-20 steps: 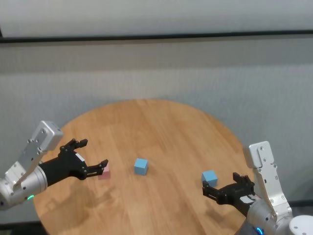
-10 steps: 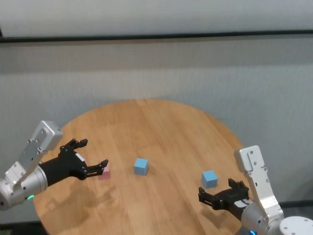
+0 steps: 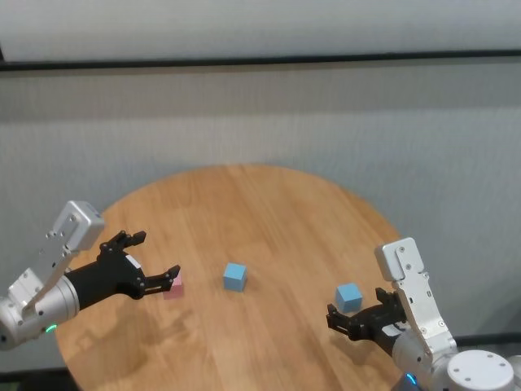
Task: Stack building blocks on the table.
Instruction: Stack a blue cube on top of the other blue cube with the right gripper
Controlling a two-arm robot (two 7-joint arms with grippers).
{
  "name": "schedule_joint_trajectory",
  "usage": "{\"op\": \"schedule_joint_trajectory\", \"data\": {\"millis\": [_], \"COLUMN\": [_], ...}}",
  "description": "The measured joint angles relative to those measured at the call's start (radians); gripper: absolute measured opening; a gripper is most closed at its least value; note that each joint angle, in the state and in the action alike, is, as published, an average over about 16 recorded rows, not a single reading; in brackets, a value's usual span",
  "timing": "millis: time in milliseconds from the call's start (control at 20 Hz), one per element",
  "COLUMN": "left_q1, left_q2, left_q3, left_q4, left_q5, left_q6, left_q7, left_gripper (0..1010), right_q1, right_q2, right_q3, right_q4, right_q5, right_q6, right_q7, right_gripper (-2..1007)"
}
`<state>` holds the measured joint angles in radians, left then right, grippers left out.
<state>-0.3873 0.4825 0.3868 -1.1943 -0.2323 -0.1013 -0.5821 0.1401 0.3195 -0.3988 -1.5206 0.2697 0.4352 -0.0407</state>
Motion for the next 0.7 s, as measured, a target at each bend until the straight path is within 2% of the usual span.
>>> {"op": "schedule_joint_trajectory", "data": {"millis": [400, 700], "left_q1": [0.000, 0.000], "left_q2": [0.000, 0.000], "left_q3": [0.000, 0.000], "left_q4": [0.000, 0.000], "left_q5": [0.000, 0.000], "left_q6": [0.000, 0.000], "left_q7": [0.000, 0.000], "left_gripper": [1000, 1000], "right_q1": [0.023, 0.029], "right_q2": [-0.023, -0.041], "right_q3": [-0.001, 0.004], "right_q4": [0.050, 0.074], "right_q5": [-0.033, -0.050], "right_q6": [-0.016, -0.040], "right_q7": [0.001, 0.004], "right_gripper": [1001, 1001]}}
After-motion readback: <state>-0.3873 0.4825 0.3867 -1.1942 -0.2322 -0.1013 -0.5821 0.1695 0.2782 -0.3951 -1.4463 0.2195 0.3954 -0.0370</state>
